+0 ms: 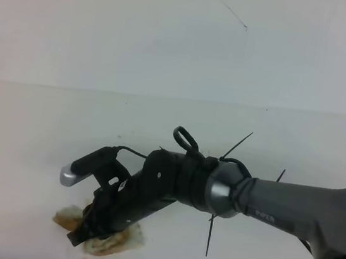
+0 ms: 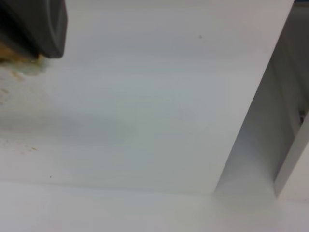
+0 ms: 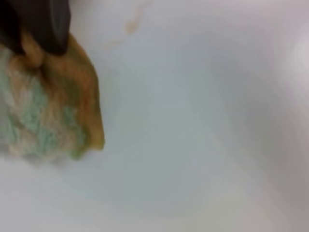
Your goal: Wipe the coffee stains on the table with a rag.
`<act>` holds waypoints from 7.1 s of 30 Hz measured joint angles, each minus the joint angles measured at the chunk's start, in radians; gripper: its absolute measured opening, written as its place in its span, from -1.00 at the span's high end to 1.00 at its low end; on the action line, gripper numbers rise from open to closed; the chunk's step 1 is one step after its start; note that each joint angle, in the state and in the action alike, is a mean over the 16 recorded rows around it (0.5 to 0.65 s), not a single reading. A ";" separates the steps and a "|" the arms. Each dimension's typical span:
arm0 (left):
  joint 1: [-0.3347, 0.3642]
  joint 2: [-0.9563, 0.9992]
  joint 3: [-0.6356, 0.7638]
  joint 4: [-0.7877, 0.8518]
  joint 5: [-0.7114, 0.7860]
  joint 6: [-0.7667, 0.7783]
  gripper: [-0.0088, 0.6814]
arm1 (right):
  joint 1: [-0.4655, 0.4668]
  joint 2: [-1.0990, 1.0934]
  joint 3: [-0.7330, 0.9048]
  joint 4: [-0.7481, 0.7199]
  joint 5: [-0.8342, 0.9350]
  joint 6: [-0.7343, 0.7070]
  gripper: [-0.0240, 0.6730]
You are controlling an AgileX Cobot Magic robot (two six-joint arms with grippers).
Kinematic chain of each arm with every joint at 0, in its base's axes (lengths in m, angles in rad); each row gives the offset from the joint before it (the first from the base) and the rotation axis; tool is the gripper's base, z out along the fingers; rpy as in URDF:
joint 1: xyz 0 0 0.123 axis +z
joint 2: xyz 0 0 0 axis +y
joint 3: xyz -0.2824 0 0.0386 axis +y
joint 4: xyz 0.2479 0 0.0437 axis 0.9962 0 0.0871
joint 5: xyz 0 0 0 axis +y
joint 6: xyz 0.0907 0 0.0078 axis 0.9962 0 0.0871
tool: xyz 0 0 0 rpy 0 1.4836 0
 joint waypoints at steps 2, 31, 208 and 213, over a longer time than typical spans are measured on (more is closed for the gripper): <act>0.000 0.000 0.000 0.000 0.000 0.000 0.97 | -0.013 0.005 -0.001 -0.012 -0.012 0.008 0.80; 0.000 0.000 0.000 0.000 0.000 0.000 0.97 | -0.142 -0.048 -0.030 -0.118 0.144 0.061 0.80; 0.000 0.000 0.000 0.000 0.000 0.000 0.97 | -0.566 -1.747 0.883 -0.713 0.307 0.558 0.89; 0.000 0.000 0.000 0.000 0.000 0.000 0.97 | -0.616 -1.805 0.885 -0.721 0.312 0.557 0.89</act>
